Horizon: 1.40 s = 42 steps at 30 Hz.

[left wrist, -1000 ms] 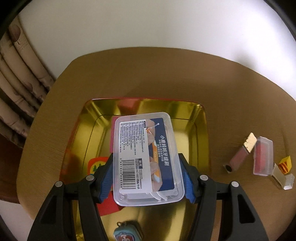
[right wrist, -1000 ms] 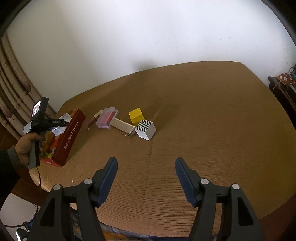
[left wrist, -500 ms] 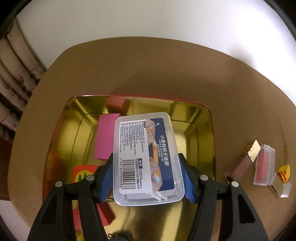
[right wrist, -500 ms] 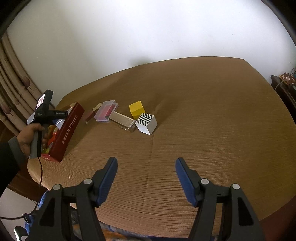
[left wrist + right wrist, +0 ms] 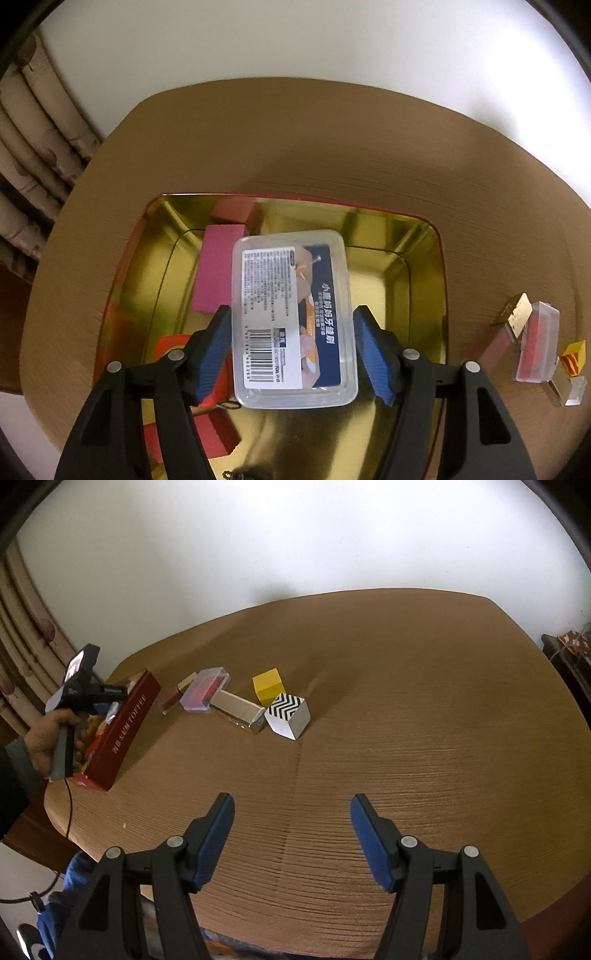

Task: Organize rigid objects
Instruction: 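Release the clear box into the tray while the right tool grasps the chevron cube, then carry the black-and-white chevron cube with the right tool over the tray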

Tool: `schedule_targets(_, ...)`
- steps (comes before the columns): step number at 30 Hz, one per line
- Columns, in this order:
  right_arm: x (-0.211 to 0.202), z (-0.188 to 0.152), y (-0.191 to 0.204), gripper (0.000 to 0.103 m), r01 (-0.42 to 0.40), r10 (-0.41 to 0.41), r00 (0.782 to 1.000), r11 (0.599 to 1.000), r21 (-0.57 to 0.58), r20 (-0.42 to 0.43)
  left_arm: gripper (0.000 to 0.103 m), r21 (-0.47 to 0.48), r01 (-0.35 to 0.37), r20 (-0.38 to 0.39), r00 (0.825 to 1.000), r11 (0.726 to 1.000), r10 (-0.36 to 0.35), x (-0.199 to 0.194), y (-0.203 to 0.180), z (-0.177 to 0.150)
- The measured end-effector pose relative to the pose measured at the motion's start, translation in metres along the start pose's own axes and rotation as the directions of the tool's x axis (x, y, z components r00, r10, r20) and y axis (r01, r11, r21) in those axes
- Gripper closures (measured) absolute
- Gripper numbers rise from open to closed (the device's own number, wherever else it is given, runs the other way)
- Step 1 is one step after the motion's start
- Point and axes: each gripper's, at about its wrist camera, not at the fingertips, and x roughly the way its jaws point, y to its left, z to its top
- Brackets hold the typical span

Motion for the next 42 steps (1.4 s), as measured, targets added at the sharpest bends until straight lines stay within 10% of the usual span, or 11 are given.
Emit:
schedule_targets(6, 0.018, -0.014, -0.003, 0.036, 0.022, -0.022, 0.999, 0.999, -0.027, -0.023, 0.017, -0.016, -0.025, 0.162, 0.986, 1.000, 0.027, -0.054, 0.013, -0.033)
schedule_targets(12, 0.026, -0.008, 0.000, 0.036, 0.056, -0.055, 0.996, 0.998, -0.017, 0.064, 0.001, -0.006, 0.078, 0.392, 0.917, 0.997, -0.069, -0.139, 0.042, -0.119)
schedule_targets(21, 0.075, 0.033, 0.024, 0.036, 0.124, -0.132, 0.987, 0.988, 0.087, 0.093, 0.001, -0.006, 0.266, 0.377, 0.893, 0.964, -0.245, -0.175, 0.060, -0.224)
schedule_targets(28, 0.101, 0.046, 0.031, 0.072, 0.172, -0.177, 0.981, 0.982, 0.077, 0.073, 0.001, 0.064, 0.291, 0.387, 0.875, 0.955, -0.292, -0.173, 0.044, -0.232)
schedule_targets(42, 0.058, 0.089, 0.065, 0.072, 0.313, -0.300, 0.941, 0.948, -0.062, 0.160, 0.001, -0.003, 0.314, 0.372, 0.882, 0.949, -0.290, -0.164, 0.051, -0.240)
